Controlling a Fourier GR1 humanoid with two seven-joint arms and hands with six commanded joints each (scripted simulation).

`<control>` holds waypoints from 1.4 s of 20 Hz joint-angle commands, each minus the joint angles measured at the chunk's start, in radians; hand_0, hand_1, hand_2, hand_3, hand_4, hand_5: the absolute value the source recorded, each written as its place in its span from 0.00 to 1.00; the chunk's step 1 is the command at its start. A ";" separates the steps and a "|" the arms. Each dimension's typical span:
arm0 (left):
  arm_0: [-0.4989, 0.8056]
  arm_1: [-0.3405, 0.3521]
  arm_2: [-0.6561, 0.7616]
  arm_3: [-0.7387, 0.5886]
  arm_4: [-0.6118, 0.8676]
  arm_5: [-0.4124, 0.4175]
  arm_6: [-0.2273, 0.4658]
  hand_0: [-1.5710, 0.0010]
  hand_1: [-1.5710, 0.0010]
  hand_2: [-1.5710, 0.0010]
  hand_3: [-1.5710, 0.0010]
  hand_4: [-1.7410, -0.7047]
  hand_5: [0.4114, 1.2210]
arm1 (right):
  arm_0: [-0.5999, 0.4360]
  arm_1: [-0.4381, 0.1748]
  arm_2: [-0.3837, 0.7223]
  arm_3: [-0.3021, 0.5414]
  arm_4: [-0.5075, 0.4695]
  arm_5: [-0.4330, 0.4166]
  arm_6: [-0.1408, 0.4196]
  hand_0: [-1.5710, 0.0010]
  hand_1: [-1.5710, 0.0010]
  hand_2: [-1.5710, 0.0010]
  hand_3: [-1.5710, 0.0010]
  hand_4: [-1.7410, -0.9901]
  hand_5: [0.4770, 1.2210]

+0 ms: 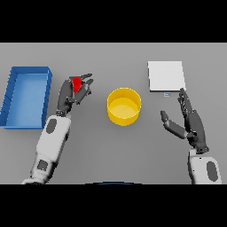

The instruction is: Pick up the red beaker and tilt it to pour out 1 green nut into yellow bowl. Pick up the yellow bowl and place it on the metallic measuring scale.

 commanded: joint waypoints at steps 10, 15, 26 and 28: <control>-0.001 0.080 -0.118 -0.224 -0.174 -0.032 0.197 0.00 0.00 0.00 0.01 0.12 0.94 | -0.009 -0.005 0.012 0.005 0.021 0.002 -0.003 1.00 1.00 1.00 1.00 0.62 0.26; -0.051 0.097 -0.152 -0.205 -0.242 -0.044 0.252 0.00 0.00 0.00 0.01 0.10 0.89 | -0.002 0.001 0.009 -0.002 0.018 -0.005 0.004 1.00 1.00 1.00 1.00 0.62 0.28; -0.267 0.252 -0.466 -0.122 -0.616 -0.297 0.341 0.00 0.00 0.00 0.00 0.01 0.96 | -0.010 0.003 0.019 -0.004 0.038 -0.011 0.020 1.00 1.00 1.00 1.00 0.60 0.29; -0.304 0.261 -0.513 -0.104 -0.658 -0.363 0.345 0.00 0.00 0.00 0.00 0.06 0.98 | 0.008 0.006 0.016 -0.015 0.030 -0.011 0.017 1.00 1.00 1.00 1.00 0.60 0.29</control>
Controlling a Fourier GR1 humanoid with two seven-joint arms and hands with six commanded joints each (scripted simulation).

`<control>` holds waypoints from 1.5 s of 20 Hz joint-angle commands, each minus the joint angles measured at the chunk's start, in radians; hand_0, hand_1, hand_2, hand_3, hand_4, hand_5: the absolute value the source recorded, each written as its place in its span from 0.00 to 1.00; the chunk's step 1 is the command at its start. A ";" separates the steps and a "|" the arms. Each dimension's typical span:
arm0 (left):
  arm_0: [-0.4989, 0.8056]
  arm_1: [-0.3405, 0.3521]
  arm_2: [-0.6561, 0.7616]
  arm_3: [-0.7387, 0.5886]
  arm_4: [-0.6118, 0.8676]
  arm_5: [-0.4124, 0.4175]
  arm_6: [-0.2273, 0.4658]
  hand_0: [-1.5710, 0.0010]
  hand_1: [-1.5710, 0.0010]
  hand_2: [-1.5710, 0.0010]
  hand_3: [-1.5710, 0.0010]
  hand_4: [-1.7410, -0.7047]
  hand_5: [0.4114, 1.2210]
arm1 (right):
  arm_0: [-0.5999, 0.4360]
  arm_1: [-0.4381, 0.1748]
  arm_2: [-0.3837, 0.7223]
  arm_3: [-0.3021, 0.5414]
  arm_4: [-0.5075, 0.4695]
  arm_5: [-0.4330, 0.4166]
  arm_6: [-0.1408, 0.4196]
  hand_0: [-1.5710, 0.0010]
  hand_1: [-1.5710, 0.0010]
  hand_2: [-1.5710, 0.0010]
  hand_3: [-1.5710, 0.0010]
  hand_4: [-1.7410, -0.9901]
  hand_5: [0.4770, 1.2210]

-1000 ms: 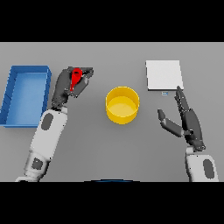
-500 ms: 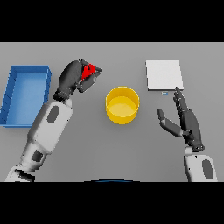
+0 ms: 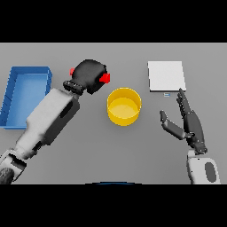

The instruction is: Pick up the red beaker and tilt it to pour out 1 green nut into yellow bowl. Pick up the yellow bowl and place it on the metallic measuring scale.

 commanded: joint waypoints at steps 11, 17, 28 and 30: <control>-0.229 -0.008 -0.225 0.140 -0.232 -0.262 -0.025 0.00 0.00 0.00 0.23 0.03 1.00 | -0.011 0.021 -0.032 0.018 -0.080 0.022 0.039 1.00 1.00 1.00 1.00 0.59 0.17; -0.316 -0.030 -0.340 0.203 -0.340 -0.271 -0.087 0.00 0.00 0.00 0.06 0.01 1.00 | -0.007 0.022 -0.020 0.019 -0.054 0.014 0.025 1.00 1.00 1.00 1.00 0.59 0.16; -0.400 -0.075 -0.530 0.267 -0.495 -0.308 -0.170 0.00 0.00 0.00 0.01 0.00 1.00 | -0.013 0.019 -0.019 0.012 -0.037 -0.001 0.033 1.00 1.00 1.00 1.00 0.61 0.17; -0.432 -0.079 -0.545 0.283 -0.514 -0.315 -0.181 0.00 0.00 0.00 0.00 0.00 1.00 | -0.005 0.018 -0.018 0.010 -0.030 -0.002 0.019 1.00 1.00 1.00 1.00 0.61 0.17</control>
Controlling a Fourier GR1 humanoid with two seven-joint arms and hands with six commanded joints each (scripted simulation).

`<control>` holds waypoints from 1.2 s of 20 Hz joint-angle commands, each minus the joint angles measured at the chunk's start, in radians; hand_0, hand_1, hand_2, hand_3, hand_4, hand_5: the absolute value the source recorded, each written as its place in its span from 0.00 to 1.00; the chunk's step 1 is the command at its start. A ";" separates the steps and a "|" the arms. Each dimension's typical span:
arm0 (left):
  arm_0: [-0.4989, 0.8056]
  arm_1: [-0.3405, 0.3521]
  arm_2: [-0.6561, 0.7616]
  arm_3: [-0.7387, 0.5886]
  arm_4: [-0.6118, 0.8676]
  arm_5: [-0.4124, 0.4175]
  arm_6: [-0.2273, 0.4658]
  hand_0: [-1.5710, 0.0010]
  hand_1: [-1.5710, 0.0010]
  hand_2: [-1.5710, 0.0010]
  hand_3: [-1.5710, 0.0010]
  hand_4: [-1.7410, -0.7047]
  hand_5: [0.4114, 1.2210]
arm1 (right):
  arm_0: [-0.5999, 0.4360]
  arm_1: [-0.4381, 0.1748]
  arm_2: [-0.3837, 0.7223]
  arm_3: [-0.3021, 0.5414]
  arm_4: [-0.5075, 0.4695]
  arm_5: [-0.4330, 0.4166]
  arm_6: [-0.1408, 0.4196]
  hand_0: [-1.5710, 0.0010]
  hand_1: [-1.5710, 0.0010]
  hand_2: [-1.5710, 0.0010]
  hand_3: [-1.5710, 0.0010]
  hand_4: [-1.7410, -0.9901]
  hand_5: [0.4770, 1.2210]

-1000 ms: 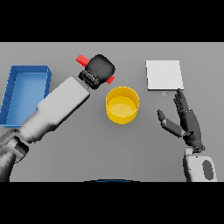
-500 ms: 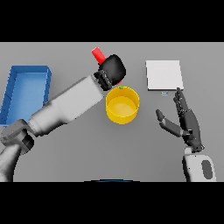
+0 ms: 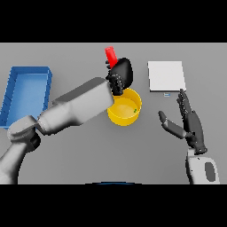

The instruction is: Pick up the red beaker and tilt it to pour out 1 green nut into yellow bowl. Pick up the yellow bowl and place it on the metallic measuring scale.

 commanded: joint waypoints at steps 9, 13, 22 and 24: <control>-0.058 0.005 -0.040 0.024 -0.052 0.004 -0.019 0.00 0.00 0.00 0.00 0.00 1.00 | -0.002 0.003 0.000 0.018 0.006 -0.003 -0.008 1.00 1.00 1.00 1.00 0.68 0.15; -0.147 0.041 0.033 0.045 -0.038 0.045 -0.012 0.00 0.12 0.12 0.00 0.05 0.95 | -0.003 0.001 0.004 0.009 0.011 -0.003 -0.026 1.00 1.00 1.00 1.00 0.70 0.17; -0.430 0.180 0.371 0.309 0.097 0.143 0.054 0.00 0.03 0.03 0.06 0.16 0.99 | -0.005 -0.013 0.005 0.007 -0.015 0.031 -0.029 1.00 1.00 1.00 1.00 0.61 0.22; -0.420 0.251 0.536 0.380 0.221 0.155 0.132 0.00 0.02 0.02 0.09 0.10 1.00 | -0.011 -0.025 0.007 0.007 -0.015 0.041 -0.034 1.00 1.00 1.00 1.00 0.59 0.23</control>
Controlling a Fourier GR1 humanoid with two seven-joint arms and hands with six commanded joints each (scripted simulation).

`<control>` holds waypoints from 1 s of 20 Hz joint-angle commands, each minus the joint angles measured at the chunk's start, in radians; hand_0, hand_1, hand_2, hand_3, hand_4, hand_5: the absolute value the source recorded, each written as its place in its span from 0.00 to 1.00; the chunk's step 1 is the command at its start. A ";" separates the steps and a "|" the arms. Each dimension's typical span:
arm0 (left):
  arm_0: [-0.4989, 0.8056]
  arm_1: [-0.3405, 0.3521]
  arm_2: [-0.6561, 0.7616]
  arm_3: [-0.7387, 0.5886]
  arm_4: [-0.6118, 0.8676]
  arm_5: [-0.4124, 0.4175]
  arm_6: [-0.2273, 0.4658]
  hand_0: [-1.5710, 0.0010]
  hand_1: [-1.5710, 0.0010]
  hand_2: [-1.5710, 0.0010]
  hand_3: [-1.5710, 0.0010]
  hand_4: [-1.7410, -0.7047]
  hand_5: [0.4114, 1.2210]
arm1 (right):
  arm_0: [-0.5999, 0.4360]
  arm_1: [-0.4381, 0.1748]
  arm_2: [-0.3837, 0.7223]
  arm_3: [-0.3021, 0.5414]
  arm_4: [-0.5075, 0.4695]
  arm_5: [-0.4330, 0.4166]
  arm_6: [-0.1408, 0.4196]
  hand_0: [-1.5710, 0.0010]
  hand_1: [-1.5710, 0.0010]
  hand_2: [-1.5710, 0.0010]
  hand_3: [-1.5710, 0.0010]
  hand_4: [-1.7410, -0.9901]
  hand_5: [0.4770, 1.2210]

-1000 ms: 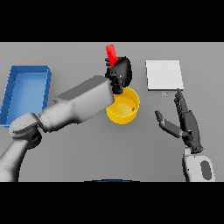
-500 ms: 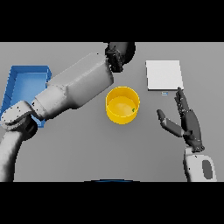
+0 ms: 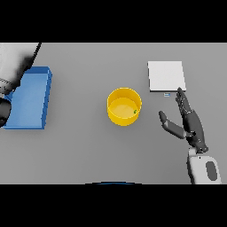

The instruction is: Pick up the red beaker and tilt it to pour out 1 green nut into yellow bowl. Pick up the yellow bowl and place it on the metallic measuring scale.

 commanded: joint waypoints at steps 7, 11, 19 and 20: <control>0.142 0.139 0.307 0.056 0.270 0.160 0.166 0.00 0.00 0.00 0.09 0.02 1.00 | -0.029 -0.002 0.011 0.030 0.028 -0.010 -0.026 1.00 1.00 1.00 1.00 0.59 0.23; 0.288 0.171 0.376 0.024 0.348 0.245 0.261 0.00 0.00 0.00 0.08 0.01 1.00 | -0.029 0.011 0.016 0.031 0.011 0.000 -0.009 1.00 1.00 1.00 1.00 0.62 0.24; 0.645 0.153 0.517 -0.163 0.566 0.341 0.421 0.00 0.00 0.00 0.06 0.00 1.00 | -0.019 -0.009 0.012 0.044 0.025 0.001 -0.029 1.00 1.00 1.00 1.00 0.58 0.28; 0.681 0.146 0.524 -0.196 0.582 0.353 0.444 0.00 0.00 0.00 0.05 0.00 1.00 | -0.030 -0.008 0.018 0.039 0.032 -0.002 -0.027 1.00 1.00 1.00 1.00 0.58 0.29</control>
